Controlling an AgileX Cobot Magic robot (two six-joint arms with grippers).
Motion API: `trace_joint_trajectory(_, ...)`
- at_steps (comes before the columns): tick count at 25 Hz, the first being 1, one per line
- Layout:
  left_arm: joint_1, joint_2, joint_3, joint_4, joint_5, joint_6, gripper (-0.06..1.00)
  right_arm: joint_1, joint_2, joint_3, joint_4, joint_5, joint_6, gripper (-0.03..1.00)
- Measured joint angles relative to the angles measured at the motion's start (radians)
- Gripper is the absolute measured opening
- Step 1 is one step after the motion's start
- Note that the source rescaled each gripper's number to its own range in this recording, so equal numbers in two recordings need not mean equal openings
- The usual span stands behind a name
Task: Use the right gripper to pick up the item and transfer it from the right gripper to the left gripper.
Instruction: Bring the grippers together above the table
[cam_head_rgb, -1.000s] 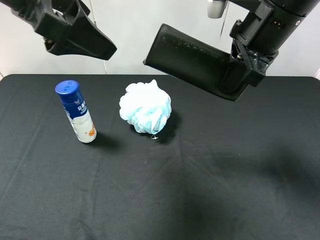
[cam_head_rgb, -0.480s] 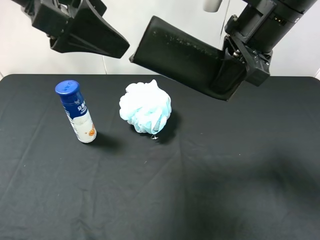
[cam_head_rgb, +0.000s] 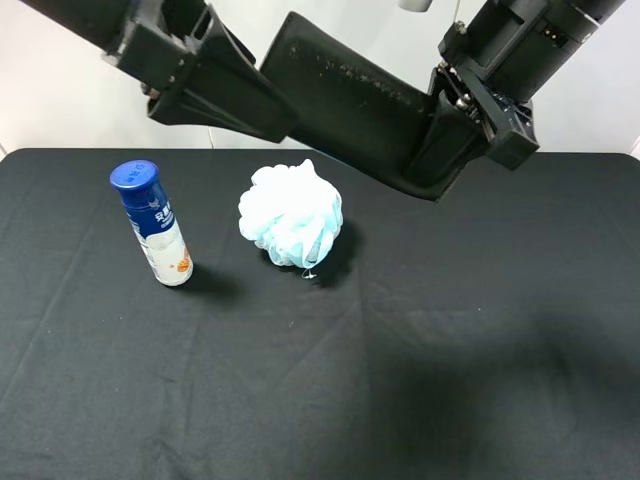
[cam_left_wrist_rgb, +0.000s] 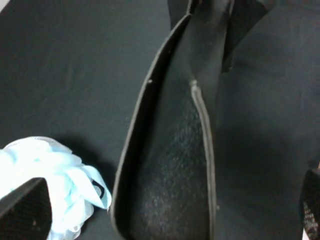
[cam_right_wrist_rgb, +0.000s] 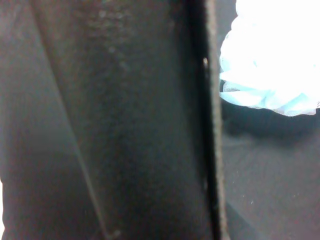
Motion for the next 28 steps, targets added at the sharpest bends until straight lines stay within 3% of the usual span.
trace_joint_trajectory(18,0.000,0.000,0.000,-0.087,0.011,0.077,0.92,0.000,-0.001,0.000,0.121,0.000,-0.049,0.00)
trace_joint_trajectory(23,0.000,0.000,0.000,-0.087,0.017,0.077,0.81,0.000,-0.001,0.000,0.128,0.000,-0.057,0.00)
trace_joint_trajectory(28,0.000,0.000,0.000,-0.087,0.014,0.077,0.60,0.000,-0.001,0.000,0.128,0.000,-0.057,0.00)
